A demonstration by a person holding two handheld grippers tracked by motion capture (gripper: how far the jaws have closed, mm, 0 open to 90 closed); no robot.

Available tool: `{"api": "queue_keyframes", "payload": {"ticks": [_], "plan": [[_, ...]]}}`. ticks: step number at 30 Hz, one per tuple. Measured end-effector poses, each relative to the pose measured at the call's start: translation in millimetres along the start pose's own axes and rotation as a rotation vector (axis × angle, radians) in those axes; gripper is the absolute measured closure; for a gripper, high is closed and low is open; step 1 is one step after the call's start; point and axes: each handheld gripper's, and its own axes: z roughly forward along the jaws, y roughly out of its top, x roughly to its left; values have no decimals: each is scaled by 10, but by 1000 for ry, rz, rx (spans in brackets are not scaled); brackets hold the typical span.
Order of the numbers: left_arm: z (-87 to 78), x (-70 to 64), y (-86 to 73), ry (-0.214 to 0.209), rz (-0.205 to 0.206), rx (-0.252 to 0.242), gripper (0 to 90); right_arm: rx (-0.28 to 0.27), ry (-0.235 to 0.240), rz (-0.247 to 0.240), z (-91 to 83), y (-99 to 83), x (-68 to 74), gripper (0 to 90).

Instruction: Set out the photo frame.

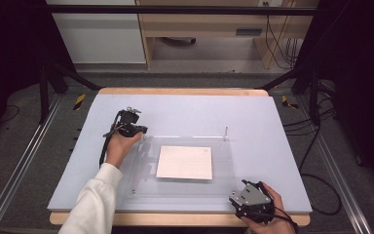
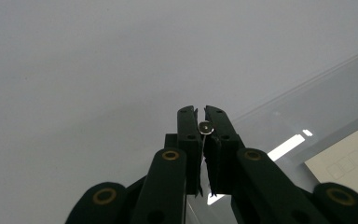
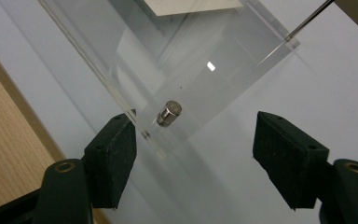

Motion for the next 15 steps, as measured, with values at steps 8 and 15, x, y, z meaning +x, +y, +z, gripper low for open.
{"api": "queue_keyframes", "payload": {"ticks": [8, 15], "plan": [[2, 10, 2, -6, 7, 1, 846, -52, 17, -43, 21, 54, 41, 369], [7, 23, 9, -13, 2, 4, 845, -89, 13, -58, 43, 62, 34, 422]]}}
